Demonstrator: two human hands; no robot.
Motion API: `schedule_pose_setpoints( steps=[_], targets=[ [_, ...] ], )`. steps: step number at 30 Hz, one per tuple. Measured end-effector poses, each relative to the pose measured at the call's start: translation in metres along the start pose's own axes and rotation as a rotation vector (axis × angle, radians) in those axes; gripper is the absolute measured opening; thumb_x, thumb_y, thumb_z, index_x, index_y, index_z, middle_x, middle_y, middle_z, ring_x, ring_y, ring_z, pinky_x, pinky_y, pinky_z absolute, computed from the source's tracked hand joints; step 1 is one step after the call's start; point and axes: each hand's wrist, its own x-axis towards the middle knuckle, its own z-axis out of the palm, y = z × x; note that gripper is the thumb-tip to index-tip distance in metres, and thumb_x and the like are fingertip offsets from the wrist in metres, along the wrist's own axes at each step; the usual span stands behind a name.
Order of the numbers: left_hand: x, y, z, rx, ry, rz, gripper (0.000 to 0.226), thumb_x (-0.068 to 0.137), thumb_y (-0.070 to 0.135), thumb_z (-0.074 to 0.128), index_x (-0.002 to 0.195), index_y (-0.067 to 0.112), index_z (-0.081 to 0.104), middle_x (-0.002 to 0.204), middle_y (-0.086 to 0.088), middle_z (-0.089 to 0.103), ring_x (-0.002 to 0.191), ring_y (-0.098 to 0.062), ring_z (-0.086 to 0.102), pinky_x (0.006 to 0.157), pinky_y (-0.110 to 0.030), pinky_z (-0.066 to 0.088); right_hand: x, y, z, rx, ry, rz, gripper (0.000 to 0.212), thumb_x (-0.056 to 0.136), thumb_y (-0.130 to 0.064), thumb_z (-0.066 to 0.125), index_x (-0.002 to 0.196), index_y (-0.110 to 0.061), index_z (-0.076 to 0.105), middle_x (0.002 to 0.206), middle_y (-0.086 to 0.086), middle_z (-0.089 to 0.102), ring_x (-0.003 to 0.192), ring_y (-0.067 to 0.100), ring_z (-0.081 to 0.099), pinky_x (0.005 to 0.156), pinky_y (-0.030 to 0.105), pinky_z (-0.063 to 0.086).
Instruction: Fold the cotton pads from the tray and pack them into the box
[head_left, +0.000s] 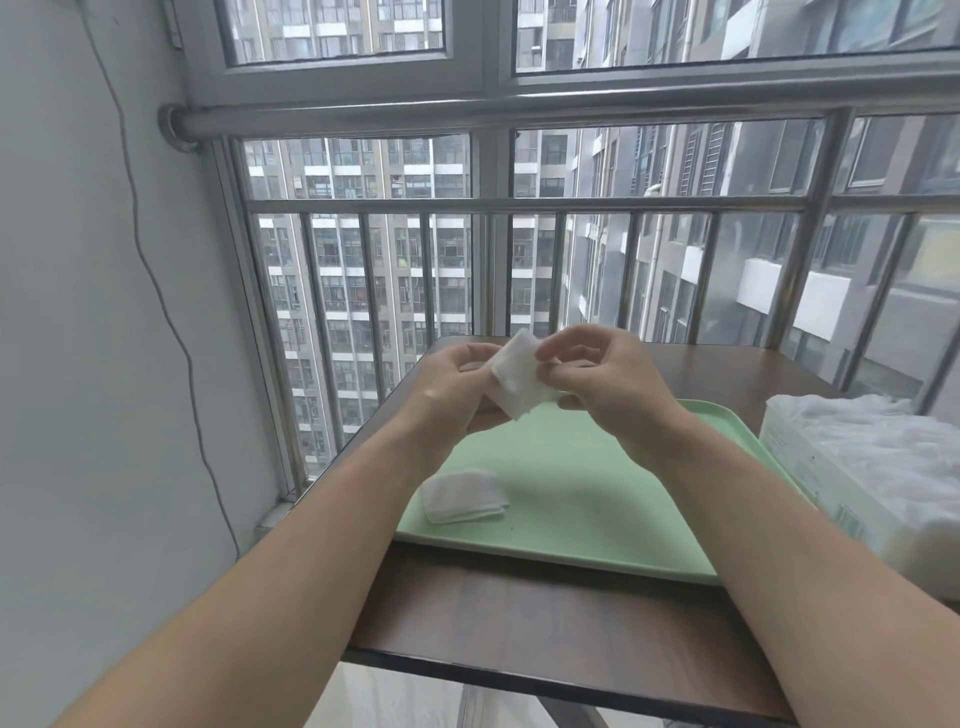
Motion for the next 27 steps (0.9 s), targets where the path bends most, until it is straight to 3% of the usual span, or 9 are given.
schedule_pose_setpoints(
  steps=[4,8,11,13,15,17,20,23,27],
  targets=[
    [0.0,0.0,0.001,-0.002,-0.029,-0.018,0.018,0.1,0.015,0.056,0.113,0.008,0.065,0.098,-0.013,0.071,0.084,-0.023,0.073,0.064,-0.028,0.057,0.002,0.005,0.001,-0.113,0.034,-0.051,0.018,0.084,0.001,0.071,0.082,-0.017,0.073,0.09,0.018,0.07,0.075,0.017,0.06,0.063,0.026,0.052],
    [0.0,0.003,0.001,-0.011,-0.05,-0.065,0.031,0.102,0.038,0.05,0.105,0.015,0.071,0.093,-0.01,0.074,0.083,-0.023,0.072,0.071,-0.033,0.059,0.004,0.009,0.004,-0.262,0.053,-0.116,0.021,0.082,-0.005,0.071,0.079,-0.025,0.074,0.089,0.008,0.071,0.072,0.017,0.064,0.069,0.035,0.053],
    [0.0,-0.001,-0.001,0.092,-0.006,0.006,0.027,0.094,0.019,0.069,0.118,0.007,0.064,0.104,-0.014,0.072,0.092,-0.027,0.072,0.077,-0.036,0.062,0.004,0.011,0.009,-0.477,0.131,-0.184,0.013,0.081,-0.016,0.075,0.085,-0.024,0.066,0.088,0.0,0.063,0.077,0.016,0.06,0.065,0.026,0.044],
    [0.003,-0.002,-0.005,0.127,0.109,0.035,0.027,0.09,0.003,0.067,0.116,0.007,0.061,0.108,-0.015,0.069,0.095,-0.029,0.071,0.073,-0.033,0.063,0.002,0.006,0.011,-0.546,0.202,-0.227,0.022,0.08,-0.024,0.079,0.085,-0.022,0.057,0.083,-0.003,0.057,0.073,0.01,0.052,0.061,0.023,0.037],
    [0.006,-0.002,-0.009,0.138,0.229,0.054,0.026,0.088,0.002,0.064,0.112,0.011,0.06,0.11,-0.015,0.068,0.095,-0.027,0.07,0.07,-0.03,0.062,-0.001,-0.001,0.01,-0.53,0.085,-0.23,0.024,0.081,-0.028,0.081,0.078,-0.022,0.057,0.076,-0.005,0.06,0.066,0.007,0.052,0.056,0.019,0.039],
    [0.008,-0.001,-0.014,0.126,0.323,0.061,0.025,0.088,0.003,0.062,0.112,0.012,0.059,0.111,-0.014,0.067,0.096,-0.025,0.069,0.068,-0.028,0.061,-0.006,-0.003,0.015,-0.583,-0.216,-0.149,0.02,0.08,-0.034,0.083,0.078,-0.023,0.066,0.08,-0.003,0.067,0.067,0.008,0.059,0.059,0.018,0.045],
    [0.01,-0.001,-0.016,0.101,0.371,0.057,0.027,0.09,0.004,0.06,0.116,0.01,0.059,0.111,-0.013,0.067,0.092,-0.022,0.068,0.064,-0.026,0.061,-0.015,0.003,0.028,-0.748,-0.567,-0.013,0.033,0.078,-0.048,0.081,0.104,-0.03,0.072,0.099,-0.007,0.065,0.078,0.004,0.059,0.069,0.021,0.048],
    [0.01,-0.003,-0.014,0.1,0.344,0.047,0.027,0.09,0.004,0.061,0.116,0.011,0.059,0.111,-0.013,0.066,0.091,-0.022,0.068,0.062,-0.025,0.059,-0.018,0.004,0.037,-0.798,-0.626,-0.035,0.04,0.079,-0.048,0.08,0.111,-0.028,0.069,0.1,-0.01,0.056,0.079,0.0,0.053,0.068,0.016,0.041],
    [0.01,-0.003,-0.014,0.101,0.343,0.035,0.027,0.089,0.005,0.061,0.116,0.012,0.058,0.11,-0.013,0.067,0.091,-0.023,0.068,0.062,-0.026,0.059,-0.02,0.002,0.04,-0.728,-0.628,-0.006,0.022,0.08,-0.033,0.08,0.094,-0.025,0.066,0.077,-0.016,0.058,0.059,-0.005,0.053,0.057,0.019,0.039]
  ],
)
